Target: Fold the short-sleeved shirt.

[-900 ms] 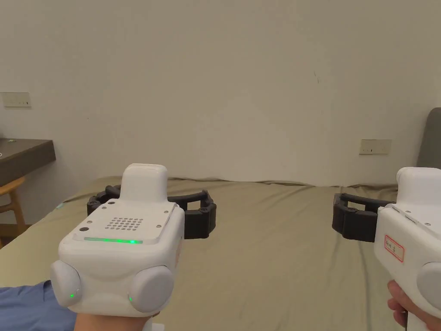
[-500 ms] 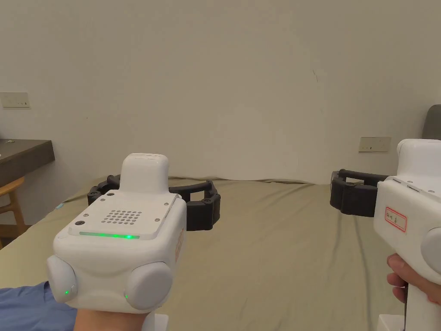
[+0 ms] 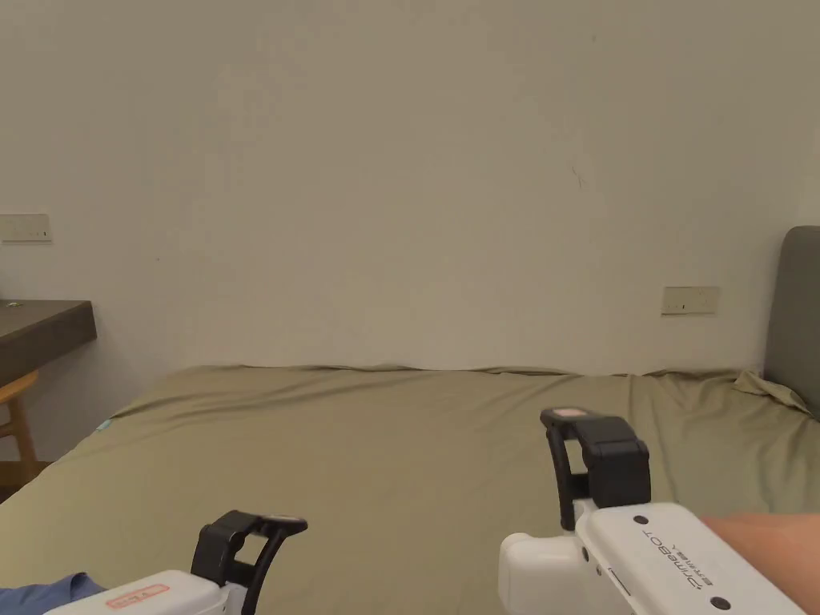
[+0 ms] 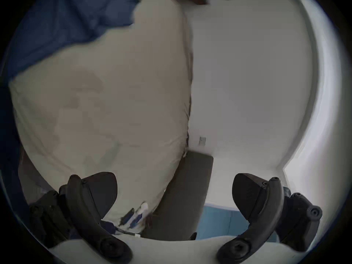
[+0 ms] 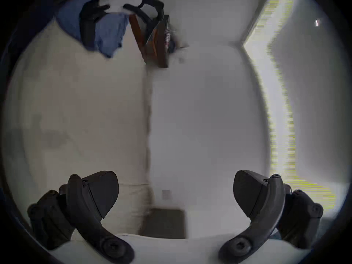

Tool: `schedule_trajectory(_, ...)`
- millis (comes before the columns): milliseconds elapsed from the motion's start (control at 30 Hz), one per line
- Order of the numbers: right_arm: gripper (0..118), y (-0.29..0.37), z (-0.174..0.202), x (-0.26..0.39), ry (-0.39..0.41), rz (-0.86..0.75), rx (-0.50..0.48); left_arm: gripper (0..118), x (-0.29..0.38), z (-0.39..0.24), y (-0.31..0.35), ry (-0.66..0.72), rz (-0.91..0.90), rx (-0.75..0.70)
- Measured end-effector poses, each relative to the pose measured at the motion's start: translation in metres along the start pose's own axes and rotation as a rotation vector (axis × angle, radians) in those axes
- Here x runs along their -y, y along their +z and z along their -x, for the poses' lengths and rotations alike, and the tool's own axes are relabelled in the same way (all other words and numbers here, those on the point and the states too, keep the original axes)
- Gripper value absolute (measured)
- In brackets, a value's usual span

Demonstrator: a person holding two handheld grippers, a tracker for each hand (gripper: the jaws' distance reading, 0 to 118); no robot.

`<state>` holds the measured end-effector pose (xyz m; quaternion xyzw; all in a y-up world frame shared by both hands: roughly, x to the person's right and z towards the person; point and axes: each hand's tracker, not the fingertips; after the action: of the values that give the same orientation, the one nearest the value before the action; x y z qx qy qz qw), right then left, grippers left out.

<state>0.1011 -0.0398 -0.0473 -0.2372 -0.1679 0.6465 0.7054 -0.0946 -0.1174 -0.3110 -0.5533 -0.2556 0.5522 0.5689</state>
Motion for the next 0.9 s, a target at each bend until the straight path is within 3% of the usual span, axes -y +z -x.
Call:
schedule_trajectory(67, 118, -0.007, -0.010, 0.003, -0.175, 0.040, 0.016, 118, 0.003, -0.029, 0.012, -0.329, -0.216, -0.080)
schedule_trajectory(167, 118, -0.010, -0.038, 0.014, -0.370, 0.081, 0.246, 118, 0.031, -0.079, 0.023, -0.730, -0.514, -0.244)
schedule_trajectory(200, 118, -0.008, -0.051, 0.019, -0.497, 0.079, 0.305, 118, 0.039, -0.093, 0.025, -0.857, -0.568, -0.216)
schedule_trajectory(267, 118, 0.002, -0.078, 0.036, -0.855, 0.090, 0.385, 118, 0.074, -0.119, 0.030, -1.199, -0.699, -0.178)
schedule_trajectory(367, 118, 0.023, -0.090, 0.073, -1.405, 0.012, 0.289, 118, 0.126, -0.116, 0.027, -1.685, -0.920, -0.230)
schedule_trajectory(433, 118, 0.034, -0.082, 0.091, -1.636, -0.007, 0.228, 118, 0.152, -0.101, 0.024, -1.893, -0.970, -0.322)
schedule_trajectory(467, 118, 0.039, -0.076, 0.100, -1.691, -0.031, 0.212, 118, 0.159, -0.093, 0.025, -1.924, -0.961, -0.313)
schedule_trajectory(533, 118, 0.046, -0.066, 0.106, -1.742, 0.008, 0.301, 118, 0.160, -0.086, 0.029, -1.856, -0.918, -0.234)
schedule_trajectory(633, 118, 0.045, -0.070, 0.101, -1.677, 0.035, 0.282, 118, 0.151, -0.096, 0.036, -1.704, -0.777, -0.124)
schedule_trajectory(700, 118, 0.042, -0.077, 0.098, -1.654, 0.063, 0.247, 118, 0.149, -0.102, 0.036, -1.692, -0.733, -0.152)
schedule_trajectory(900, 118, 0.051, -0.074, 0.091, -1.571, 0.021, 0.294, 118, 0.152, -0.103, 0.036, -1.712, -0.779, -0.200)
